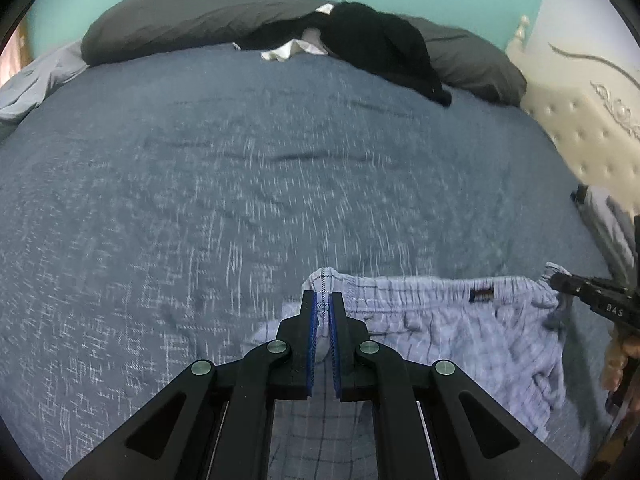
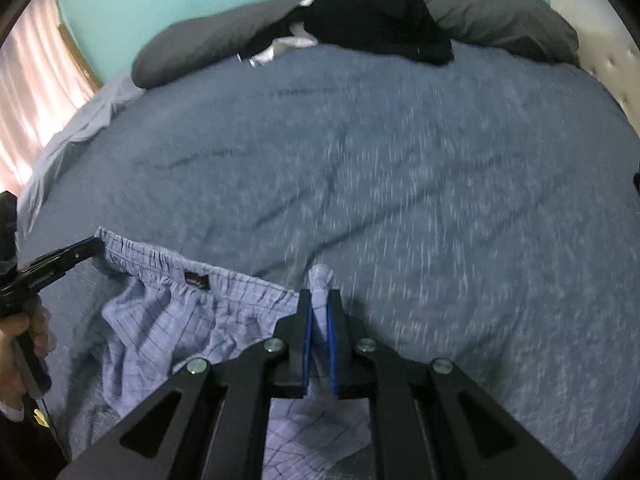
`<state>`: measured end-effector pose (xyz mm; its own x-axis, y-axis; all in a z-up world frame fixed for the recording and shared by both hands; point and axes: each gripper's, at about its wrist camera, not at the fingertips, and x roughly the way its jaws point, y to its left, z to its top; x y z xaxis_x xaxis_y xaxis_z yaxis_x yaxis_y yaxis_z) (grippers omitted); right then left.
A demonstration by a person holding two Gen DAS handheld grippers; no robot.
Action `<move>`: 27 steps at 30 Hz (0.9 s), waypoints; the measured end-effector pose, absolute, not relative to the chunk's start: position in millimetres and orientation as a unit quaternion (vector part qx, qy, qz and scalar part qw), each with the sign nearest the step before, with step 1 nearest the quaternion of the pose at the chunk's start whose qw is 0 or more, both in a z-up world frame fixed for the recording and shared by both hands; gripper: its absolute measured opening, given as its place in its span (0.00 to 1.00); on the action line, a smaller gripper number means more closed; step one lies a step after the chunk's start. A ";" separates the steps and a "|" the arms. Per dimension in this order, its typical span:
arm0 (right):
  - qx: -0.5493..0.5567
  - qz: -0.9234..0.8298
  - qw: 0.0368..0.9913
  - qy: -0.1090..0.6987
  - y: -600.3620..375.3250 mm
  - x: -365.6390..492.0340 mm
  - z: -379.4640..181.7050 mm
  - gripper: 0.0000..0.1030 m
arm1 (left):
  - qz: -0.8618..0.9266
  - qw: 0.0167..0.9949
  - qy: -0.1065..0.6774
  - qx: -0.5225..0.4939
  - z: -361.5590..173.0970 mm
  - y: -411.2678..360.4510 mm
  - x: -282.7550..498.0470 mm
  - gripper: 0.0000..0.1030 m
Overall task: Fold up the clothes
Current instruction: 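Lower the plaid shorts onto the bed, holding the waistband with both grippers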
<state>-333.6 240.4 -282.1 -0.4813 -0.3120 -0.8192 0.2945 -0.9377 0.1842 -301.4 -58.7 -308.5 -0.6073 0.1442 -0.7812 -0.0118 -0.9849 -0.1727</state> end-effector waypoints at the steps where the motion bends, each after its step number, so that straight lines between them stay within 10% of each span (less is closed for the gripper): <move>1: 0.483 -0.858 0.171 -0.011 239.7 -332.8 -285.9 0.06 | 0.891 0.046 -0.078 -0.445 -310.8 -58.3 -301.4 0.06; 21: 0.493 -0.852 0.150 -0.089 268.8 -330.4 -310.9 0.08 | 0.879 0.032 -0.113 -0.462 -332.5 -66.9 -309.8 0.09; 27: 0.500 -0.846 0.148 -0.112 276.2 -335.7 -311.2 0.14 | 0.872 0.035 -0.148 -0.465 -329.4 -76.4 -313.0 0.27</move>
